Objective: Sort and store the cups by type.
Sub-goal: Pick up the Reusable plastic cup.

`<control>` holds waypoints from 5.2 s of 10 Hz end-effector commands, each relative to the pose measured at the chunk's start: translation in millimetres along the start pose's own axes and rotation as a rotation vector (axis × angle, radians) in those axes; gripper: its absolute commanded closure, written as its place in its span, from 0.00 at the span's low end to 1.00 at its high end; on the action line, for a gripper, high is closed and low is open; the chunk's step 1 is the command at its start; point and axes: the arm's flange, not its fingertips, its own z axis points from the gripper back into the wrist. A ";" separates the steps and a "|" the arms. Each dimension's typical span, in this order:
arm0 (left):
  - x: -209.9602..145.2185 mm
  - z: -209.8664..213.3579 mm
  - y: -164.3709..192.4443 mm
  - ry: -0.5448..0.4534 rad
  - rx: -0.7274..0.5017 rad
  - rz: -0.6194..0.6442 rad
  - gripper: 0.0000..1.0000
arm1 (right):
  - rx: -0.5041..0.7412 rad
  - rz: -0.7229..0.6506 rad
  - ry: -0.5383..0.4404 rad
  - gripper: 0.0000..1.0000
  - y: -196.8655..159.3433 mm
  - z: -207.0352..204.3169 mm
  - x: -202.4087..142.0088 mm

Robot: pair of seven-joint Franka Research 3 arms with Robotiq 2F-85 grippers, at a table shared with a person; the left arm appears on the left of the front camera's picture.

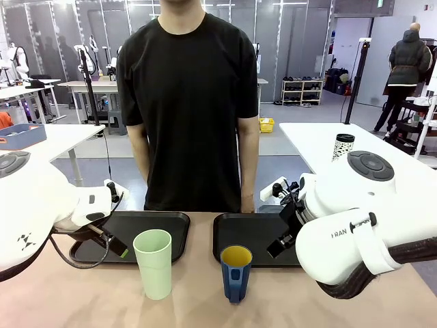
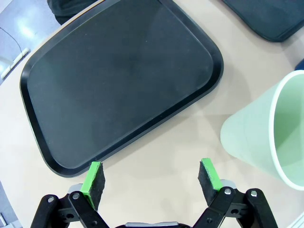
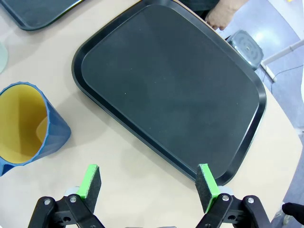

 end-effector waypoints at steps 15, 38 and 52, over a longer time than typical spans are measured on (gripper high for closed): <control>19.7 157.3 -48.2 -0.263 0.246 -0.002 0.00 | -0.313 0.037 -0.130 0.00 64.6 169.5 67.7; 2.7 61.7 147.7 -0.098 0.124 0.380 0.00 | -0.156 -0.444 0.087 0.00 -129.0 58.9 -9.2; 2.7 61.7 147.7 -0.098 0.124 0.380 0.00 | -0.156 -0.444 0.087 0.00 -129.0 58.9 -9.2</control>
